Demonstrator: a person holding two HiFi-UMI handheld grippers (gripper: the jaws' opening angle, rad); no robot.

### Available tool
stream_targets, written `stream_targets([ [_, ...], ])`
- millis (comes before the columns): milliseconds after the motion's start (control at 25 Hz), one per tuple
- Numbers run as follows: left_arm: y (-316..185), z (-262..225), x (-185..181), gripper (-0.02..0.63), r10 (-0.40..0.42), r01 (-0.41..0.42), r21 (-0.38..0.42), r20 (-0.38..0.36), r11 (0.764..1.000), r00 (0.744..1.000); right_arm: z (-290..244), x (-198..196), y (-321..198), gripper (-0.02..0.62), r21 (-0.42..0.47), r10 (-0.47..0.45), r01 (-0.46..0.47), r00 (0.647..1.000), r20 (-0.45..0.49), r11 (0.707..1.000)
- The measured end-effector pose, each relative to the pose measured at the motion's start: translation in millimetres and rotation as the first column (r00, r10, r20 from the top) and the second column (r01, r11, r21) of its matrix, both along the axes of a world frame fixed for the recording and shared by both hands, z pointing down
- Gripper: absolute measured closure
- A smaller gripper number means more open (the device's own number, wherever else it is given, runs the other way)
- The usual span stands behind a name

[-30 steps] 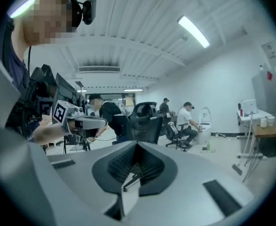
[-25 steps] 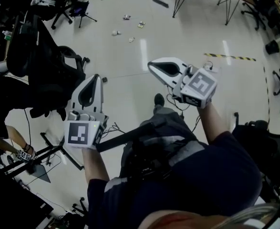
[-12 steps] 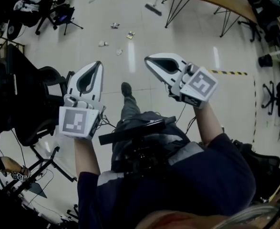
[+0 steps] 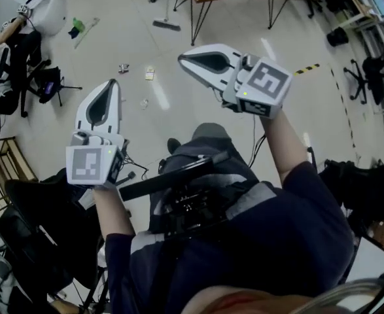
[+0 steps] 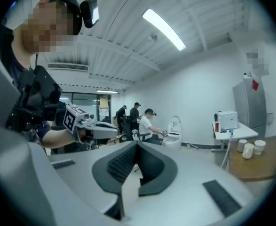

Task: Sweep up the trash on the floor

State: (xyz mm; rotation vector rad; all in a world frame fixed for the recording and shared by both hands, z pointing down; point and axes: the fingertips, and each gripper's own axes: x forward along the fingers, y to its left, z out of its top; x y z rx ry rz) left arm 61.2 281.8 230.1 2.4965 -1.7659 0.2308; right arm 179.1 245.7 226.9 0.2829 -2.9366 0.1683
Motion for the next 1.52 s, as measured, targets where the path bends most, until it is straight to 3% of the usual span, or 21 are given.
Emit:
stream_targets([
  [240,-103.9,4.0,20.2,0.604,0.059,-0.056,-0.042,0.072,0.998,0.996,18.0,22.3,-102.8,0.578,-0.023,0.019,-0.018,1.000,0.025,1.000],
  [680,-278.7,2.3,28.1,0.604,-0.173,0.179,-0.092,0.064,0.980,0.983,28.2,35.5,-314.4,0.578,-0.054,-0.093,0.096,0.995,0.044,0.994],
  [960,-352.7,11.6,8.8,0.604,-0.165,0.170,-0.112,0.052,0.979,0.985,43.9,15.2,-405.7,0.578,-0.041,-0.085,0.085,0.996,0.002,0.996],
  [1160,-415.5,30.2,-18.1,0.604,-0.119,0.118,-0.098,-0.012,0.988,0.993,55.2,-7.7,-502.2,0.578,0.008,0.030,-0.029,0.997,-0.069,1.000],
  [1400,-460.5,35.5,-61.8,0.604,-0.075,0.070,-0.115,-0.039,0.991,0.996,79.0,-26.3,-575.5,0.577,0.060,0.182,-0.174,0.966,-0.186,0.983],
  [1440,-468.1,36.3,-71.2,0.604,-0.080,0.075,-0.116,-0.037,0.990,0.996,81.0,-29.7,-587.5,0.569,0.060,0.206,-0.198,0.962,-0.182,0.978],
  [1520,-480.2,39.1,-84.3,0.604,-0.087,0.081,-0.117,-0.045,0.990,0.995,86.0,-34.5,-610.0,0.485,0.055,0.239,-0.233,0.955,-0.178,0.971],
])
